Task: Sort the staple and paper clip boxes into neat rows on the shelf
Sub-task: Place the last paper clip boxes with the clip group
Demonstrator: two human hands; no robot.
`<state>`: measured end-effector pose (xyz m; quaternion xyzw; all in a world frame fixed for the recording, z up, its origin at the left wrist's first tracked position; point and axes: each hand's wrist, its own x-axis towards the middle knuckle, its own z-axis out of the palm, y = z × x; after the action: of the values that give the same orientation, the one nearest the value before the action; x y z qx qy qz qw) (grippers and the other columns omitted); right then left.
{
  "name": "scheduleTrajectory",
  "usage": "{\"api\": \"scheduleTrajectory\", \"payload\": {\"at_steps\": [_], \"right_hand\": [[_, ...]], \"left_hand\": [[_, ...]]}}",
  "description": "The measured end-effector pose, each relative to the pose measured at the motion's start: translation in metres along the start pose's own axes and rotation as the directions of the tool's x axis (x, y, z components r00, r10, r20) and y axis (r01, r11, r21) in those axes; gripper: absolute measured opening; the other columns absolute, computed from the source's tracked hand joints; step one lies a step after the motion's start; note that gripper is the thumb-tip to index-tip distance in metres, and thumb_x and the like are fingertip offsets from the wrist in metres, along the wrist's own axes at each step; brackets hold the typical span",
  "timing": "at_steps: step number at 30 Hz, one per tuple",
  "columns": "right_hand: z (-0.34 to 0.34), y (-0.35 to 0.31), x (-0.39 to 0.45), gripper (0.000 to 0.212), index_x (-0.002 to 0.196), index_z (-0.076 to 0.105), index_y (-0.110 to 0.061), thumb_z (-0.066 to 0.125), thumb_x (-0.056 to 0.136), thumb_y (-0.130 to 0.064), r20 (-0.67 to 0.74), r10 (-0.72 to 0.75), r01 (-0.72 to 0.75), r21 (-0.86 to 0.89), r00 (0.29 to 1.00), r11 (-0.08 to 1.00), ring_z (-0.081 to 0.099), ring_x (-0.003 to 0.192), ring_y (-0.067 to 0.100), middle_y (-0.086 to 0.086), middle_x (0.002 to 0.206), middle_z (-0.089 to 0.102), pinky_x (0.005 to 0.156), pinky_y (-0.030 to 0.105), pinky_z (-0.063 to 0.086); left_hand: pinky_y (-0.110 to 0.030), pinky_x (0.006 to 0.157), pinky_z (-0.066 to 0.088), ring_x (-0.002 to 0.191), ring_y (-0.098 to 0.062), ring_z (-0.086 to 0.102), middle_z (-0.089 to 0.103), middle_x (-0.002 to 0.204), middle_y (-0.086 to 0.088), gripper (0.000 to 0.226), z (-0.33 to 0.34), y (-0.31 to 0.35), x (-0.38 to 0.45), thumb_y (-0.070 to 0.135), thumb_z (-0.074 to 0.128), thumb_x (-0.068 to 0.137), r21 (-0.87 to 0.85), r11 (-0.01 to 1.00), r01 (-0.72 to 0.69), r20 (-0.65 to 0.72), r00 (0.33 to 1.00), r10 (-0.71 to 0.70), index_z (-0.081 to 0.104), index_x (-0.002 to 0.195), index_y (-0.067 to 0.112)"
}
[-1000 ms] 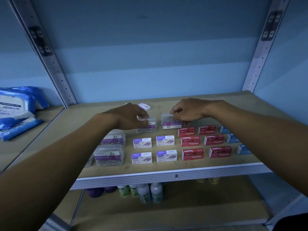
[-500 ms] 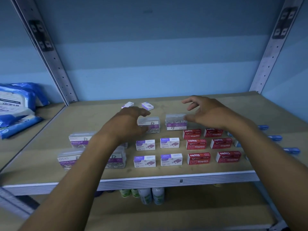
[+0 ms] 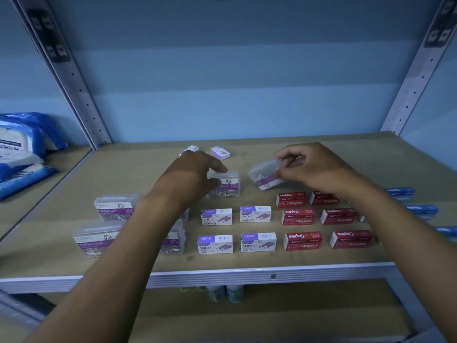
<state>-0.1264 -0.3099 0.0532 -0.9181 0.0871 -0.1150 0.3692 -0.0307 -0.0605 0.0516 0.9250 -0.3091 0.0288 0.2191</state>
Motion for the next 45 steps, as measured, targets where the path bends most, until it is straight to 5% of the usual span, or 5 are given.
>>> {"api": "scheduleTrajectory", "payload": {"at_steps": [7,14,20,39,45], "right_hand": [[0.001,-0.009,0.002,0.048,0.124,0.064,-0.036,0.072,0.083,-0.011,-0.077,-0.163,0.163,-0.010,0.984,0.987,0.064,0.091,0.007,-0.011,0.107,0.061,0.072,0.019,0.052],[0.009,-0.012,0.003,0.068,0.146,0.034,-0.044,0.063,0.092,-0.013,0.143,-0.212,0.237,-0.187,0.967,0.953,0.056,0.108,0.004,-0.021,0.129,0.054,0.089,0.022,0.043],[0.022,-0.016,0.008,0.093,0.149,0.016,-0.052,0.078,0.085,-0.023,0.172,-0.180,0.207,-0.156,0.968,0.966,0.061,0.103,0.005,-0.017,0.112,0.059,0.094,0.032,0.050],[0.002,0.000,0.004,0.042,0.127,0.064,-0.037,0.076,0.087,-0.032,0.187,-0.023,0.066,-0.225,0.982,0.972,0.060,0.097,-0.002,-0.021,0.109,0.062,0.080,0.022,0.047],[0.005,-0.002,0.006,0.030,0.115,0.073,-0.035,0.078,0.086,-0.031,0.117,-0.040,0.068,-0.248,0.992,0.966,0.057,0.085,-0.010,-0.018,0.101,0.067,0.069,0.011,0.041]], "left_hand": [[-0.024,0.086,0.046,0.100,-0.012,0.063,0.062,0.119,0.001,0.028,0.002,0.001,-0.004,0.026,0.073,0.084,-0.029,1.000,0.005,-0.014,1.000,-0.006,0.071,0.110,0.036],[-0.028,0.092,0.048,0.105,-0.015,0.062,0.068,0.117,0.004,0.030,0.004,0.001,-0.006,0.020,0.069,0.086,-0.008,1.000,-0.013,-0.036,0.999,0.013,0.071,0.113,0.034],[-0.025,0.091,0.047,0.107,-0.014,0.062,0.067,0.120,0.007,0.032,0.005,-0.002,-0.007,0.018,0.068,0.087,-0.013,1.000,-0.027,-0.044,0.999,0.026,0.070,0.115,0.033],[-0.016,0.083,0.033,0.109,-0.008,0.053,0.059,0.130,0.011,0.043,0.005,-0.003,-0.005,0.027,0.072,0.086,-0.046,0.999,-0.026,0.024,0.999,0.027,0.062,0.127,0.030],[-0.013,0.070,0.041,0.082,0.003,0.056,0.067,0.110,0.015,0.030,0.004,-0.007,-0.002,0.028,0.077,0.080,-0.143,0.990,-0.018,0.017,1.000,0.021,0.070,0.109,0.031]]}}
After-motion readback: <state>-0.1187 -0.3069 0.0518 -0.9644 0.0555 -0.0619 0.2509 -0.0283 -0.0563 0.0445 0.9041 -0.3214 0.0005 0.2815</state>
